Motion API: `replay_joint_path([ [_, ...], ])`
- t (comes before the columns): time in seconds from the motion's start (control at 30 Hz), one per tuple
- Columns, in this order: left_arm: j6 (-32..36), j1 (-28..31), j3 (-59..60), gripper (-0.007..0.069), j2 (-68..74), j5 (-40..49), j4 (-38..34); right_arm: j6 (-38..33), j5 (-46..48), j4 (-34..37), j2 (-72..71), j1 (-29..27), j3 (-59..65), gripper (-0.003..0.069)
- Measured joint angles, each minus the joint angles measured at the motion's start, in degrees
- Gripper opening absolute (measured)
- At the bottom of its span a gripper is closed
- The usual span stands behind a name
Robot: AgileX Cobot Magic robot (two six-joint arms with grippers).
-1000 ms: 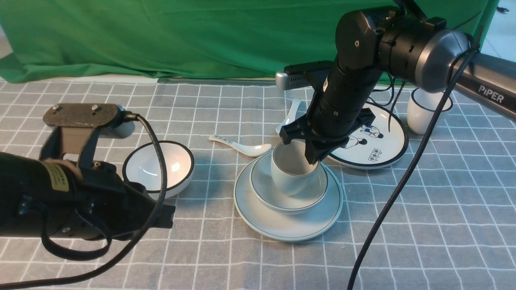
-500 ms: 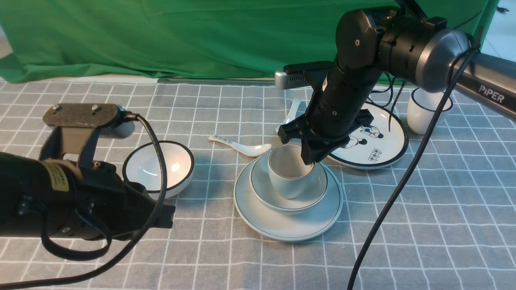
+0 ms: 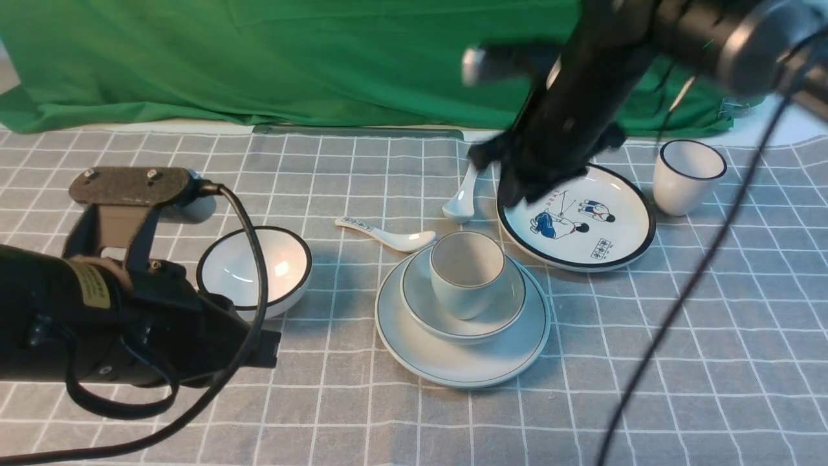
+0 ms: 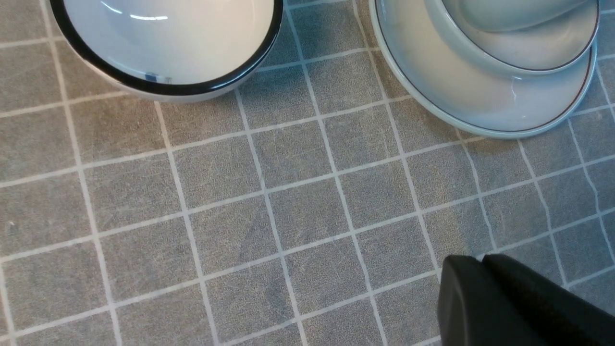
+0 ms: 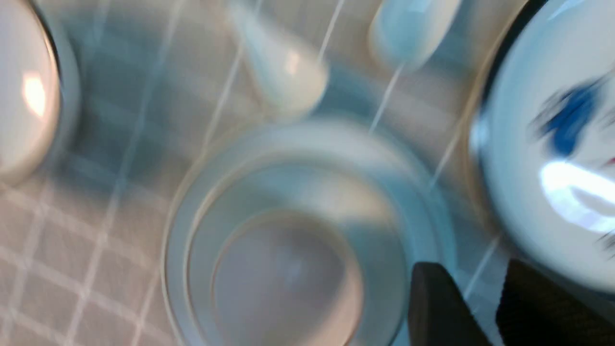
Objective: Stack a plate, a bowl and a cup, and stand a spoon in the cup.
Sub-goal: Use the right arm to grab a blue soup spoon
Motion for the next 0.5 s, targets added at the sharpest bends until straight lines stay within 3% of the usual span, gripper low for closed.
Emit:
replay_joint_path([
  [0.23, -0.4, 0.0, 0.0, 0.0008, 0.0, 0.5, 0.0, -2.7, -0.7, 7.0, 6.7, -7.1, -12.5, 0.0273],
  [0.4, -0.4, 0.0, 0.0, 0.0008, 0.0, 0.5, 0.0, -3.5, -1.1, 7.7, 18.2, -7.5, -20.8, 0.0415],
  [0.5, -0.4, 0.0, 0.0, 0.0008, 0.0, 0.8, 0.0, -6.1, -5.9, 7.9, 23.6, -6.7, -25.2, 0.0501],
])
